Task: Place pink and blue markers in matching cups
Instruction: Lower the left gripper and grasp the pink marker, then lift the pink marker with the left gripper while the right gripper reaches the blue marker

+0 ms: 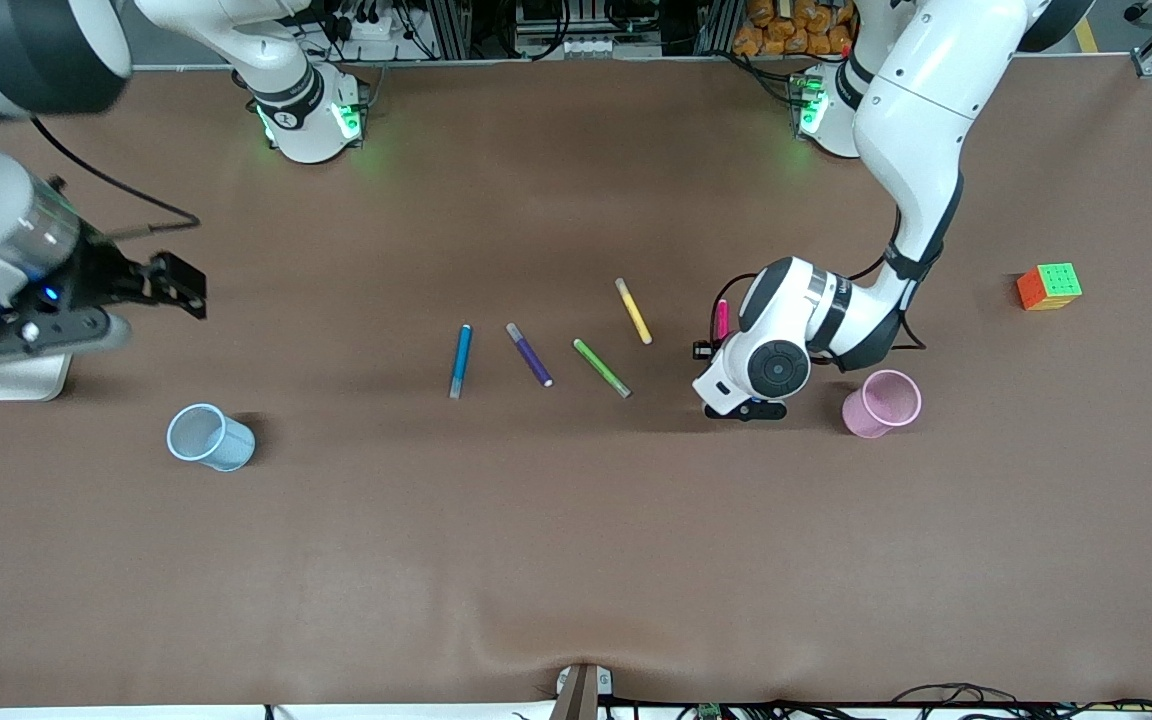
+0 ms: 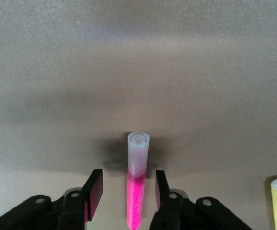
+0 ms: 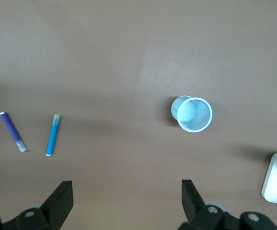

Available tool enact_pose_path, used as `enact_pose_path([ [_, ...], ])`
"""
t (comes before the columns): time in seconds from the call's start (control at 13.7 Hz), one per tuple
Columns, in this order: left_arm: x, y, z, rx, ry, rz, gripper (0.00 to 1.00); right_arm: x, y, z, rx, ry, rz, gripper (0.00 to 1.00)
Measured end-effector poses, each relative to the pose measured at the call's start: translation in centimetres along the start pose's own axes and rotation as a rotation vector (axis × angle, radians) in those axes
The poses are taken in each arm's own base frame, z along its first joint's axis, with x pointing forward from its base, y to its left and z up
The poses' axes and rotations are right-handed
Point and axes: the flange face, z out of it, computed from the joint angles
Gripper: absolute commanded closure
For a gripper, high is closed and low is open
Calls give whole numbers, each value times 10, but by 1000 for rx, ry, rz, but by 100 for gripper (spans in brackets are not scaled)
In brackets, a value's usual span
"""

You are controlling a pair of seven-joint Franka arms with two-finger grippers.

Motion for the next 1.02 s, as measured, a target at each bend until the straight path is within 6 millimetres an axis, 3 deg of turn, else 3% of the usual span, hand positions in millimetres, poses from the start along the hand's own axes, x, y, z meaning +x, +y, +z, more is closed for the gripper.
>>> enact_pose_path([
  [0.22, 1, 0, 3, 0, -3, 0, 58, 4, 5, 6, -1, -11, 8, 0],
  [0.44, 2, 0, 5, -3, 1, 0, 83, 8, -7, 18, -1, -37, 3, 0],
  [0.51, 2, 0, 5, -3, 2, 0, 97, 11, -15, 28, -2, -57, 12, 0],
  [1.02, 6, 3, -6, -13, 23, 1, 100, 39, -83, 157, -12, -196, 52, 0],
])
